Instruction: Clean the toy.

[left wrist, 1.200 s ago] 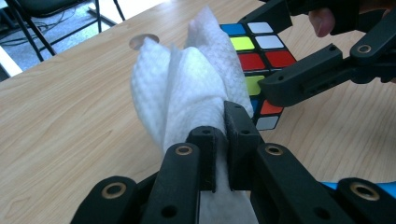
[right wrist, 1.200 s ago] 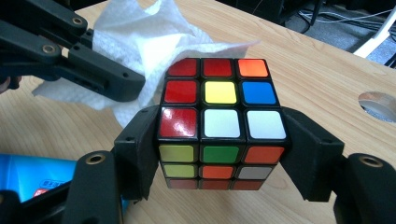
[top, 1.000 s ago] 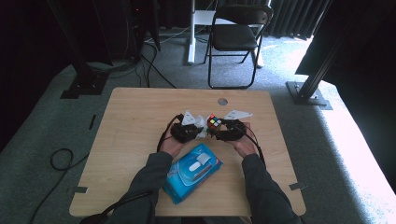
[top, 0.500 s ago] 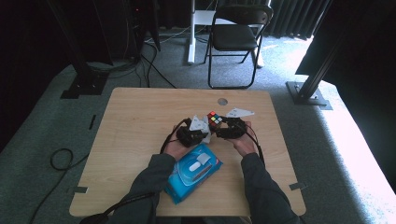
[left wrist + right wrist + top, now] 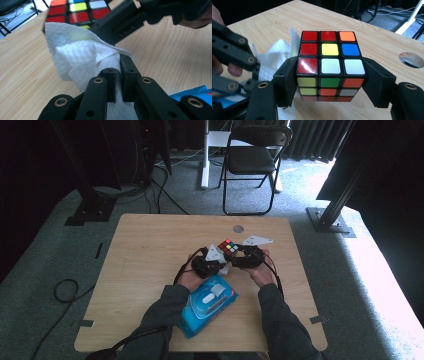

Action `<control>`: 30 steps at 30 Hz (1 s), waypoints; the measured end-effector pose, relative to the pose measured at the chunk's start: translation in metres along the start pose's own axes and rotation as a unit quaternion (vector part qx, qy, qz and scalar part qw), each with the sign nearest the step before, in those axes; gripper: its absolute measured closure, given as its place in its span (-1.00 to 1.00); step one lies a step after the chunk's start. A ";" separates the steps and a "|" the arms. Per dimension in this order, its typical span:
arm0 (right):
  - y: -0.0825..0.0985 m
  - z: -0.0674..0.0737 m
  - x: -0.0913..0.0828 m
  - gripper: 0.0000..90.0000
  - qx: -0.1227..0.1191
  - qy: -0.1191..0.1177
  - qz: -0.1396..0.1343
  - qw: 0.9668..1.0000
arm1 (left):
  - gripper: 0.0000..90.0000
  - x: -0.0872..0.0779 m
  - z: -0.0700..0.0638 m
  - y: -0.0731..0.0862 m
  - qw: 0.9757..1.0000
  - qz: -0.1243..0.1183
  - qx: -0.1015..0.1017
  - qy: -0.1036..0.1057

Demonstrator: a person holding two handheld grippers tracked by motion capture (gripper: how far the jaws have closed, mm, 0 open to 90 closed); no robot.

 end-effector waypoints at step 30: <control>0.003 0.005 0.004 -0.23 -0.013 -0.007 0.014 1.000 | 0.86 -0.015 0.024 -0.005 0.999 -0.022 -0.034 -0.033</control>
Point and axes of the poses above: each handheld gripper's, and its own axes: x roughly forward along the jaws, y roughly out of its underside, z roughly to its left, the point moved 8 cm from there along x, roughly forward along the jaws, and after that the axes turned 3 degrees about -y, right-handed, at the moved point
